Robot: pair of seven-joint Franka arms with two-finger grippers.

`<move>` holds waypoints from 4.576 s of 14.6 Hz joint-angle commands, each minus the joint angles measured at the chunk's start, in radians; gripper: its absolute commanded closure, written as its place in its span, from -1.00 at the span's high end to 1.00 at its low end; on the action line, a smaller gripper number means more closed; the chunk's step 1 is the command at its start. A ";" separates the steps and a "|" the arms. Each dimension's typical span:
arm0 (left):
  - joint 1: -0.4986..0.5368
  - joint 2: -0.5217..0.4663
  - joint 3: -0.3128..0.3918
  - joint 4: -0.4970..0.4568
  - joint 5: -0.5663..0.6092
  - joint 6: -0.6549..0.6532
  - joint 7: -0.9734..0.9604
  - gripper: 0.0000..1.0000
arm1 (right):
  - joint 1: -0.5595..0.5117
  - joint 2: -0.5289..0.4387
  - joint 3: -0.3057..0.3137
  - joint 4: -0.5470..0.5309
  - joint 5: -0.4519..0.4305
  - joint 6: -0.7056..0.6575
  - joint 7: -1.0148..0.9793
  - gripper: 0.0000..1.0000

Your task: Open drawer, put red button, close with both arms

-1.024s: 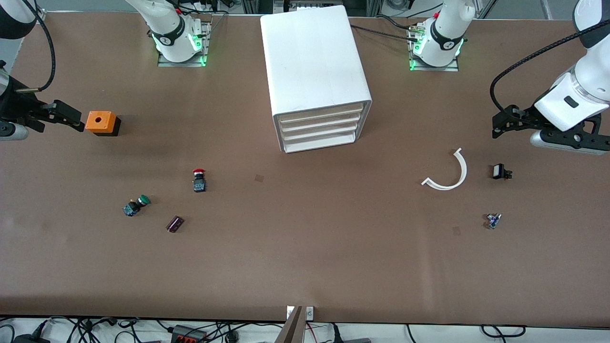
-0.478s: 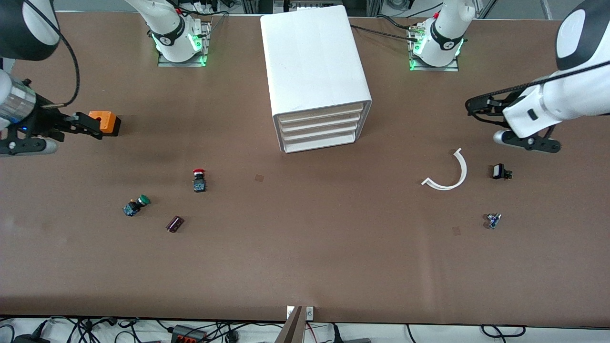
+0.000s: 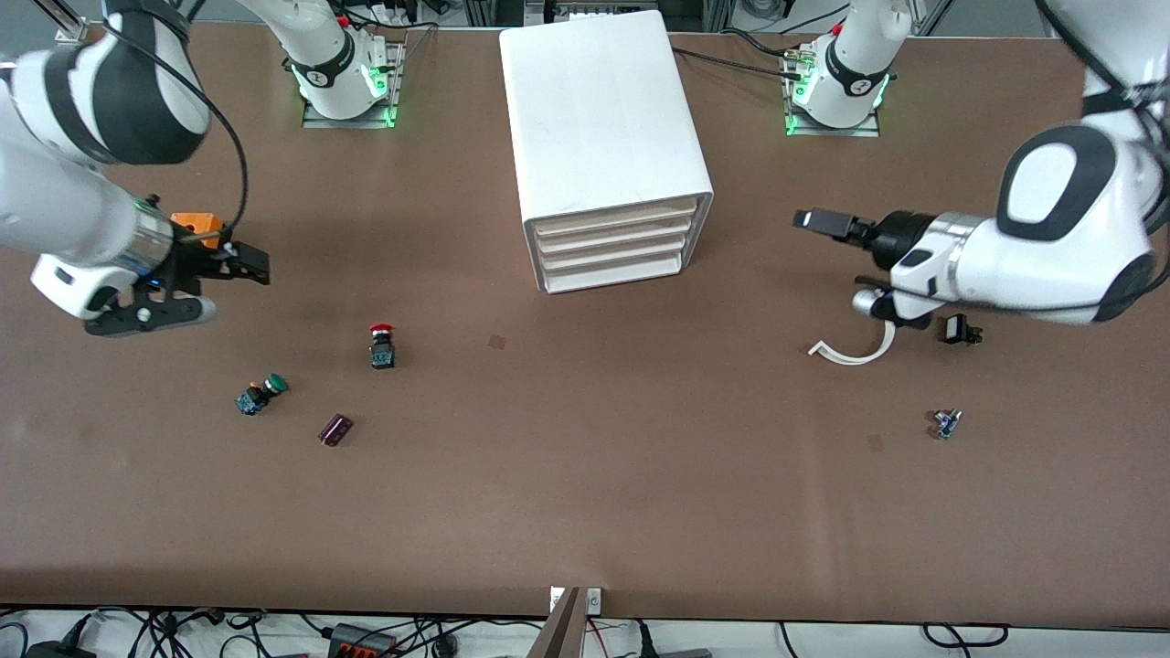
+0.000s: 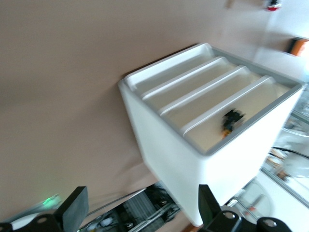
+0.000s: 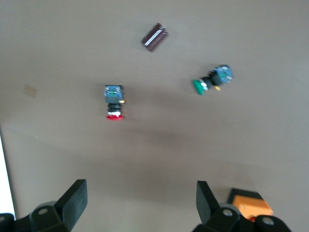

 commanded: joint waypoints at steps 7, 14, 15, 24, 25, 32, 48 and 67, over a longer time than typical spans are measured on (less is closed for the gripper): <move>-0.071 0.189 -0.035 -0.161 -0.362 0.260 0.523 1.00 | 0.074 0.283 -0.003 0.028 0.018 0.170 0.010 1.00; -0.067 0.209 -0.148 -0.342 -0.582 0.420 0.816 0.88 | 0.108 0.383 -0.003 0.028 0.027 0.239 0.013 1.00; -0.074 0.210 -0.152 -0.359 -0.603 0.425 0.869 0.79 | 0.108 0.395 -0.003 0.028 0.025 0.260 0.017 1.00; -0.068 0.215 -0.193 -0.387 -0.625 0.400 0.912 -0.61 | 0.111 0.472 -0.002 0.028 0.027 0.299 0.019 1.00; -0.068 0.215 -0.193 -0.384 -0.625 0.400 0.912 -0.77 | 0.114 0.471 -0.002 0.028 0.027 0.293 0.019 1.00; -0.065 0.265 -0.175 -0.274 -0.610 0.405 0.900 -0.99 | 0.126 0.481 -0.002 0.028 0.016 0.301 0.014 0.56; 0.007 0.287 -0.118 0.121 -0.259 0.329 0.448 1.00 | 0.158 0.426 0.000 0.327 0.048 0.060 0.008 -1.00; 0.053 0.136 -0.133 0.578 0.764 0.083 -0.041 1.00 | 0.639 0.497 -0.005 0.640 0.073 0.095 0.366 -1.00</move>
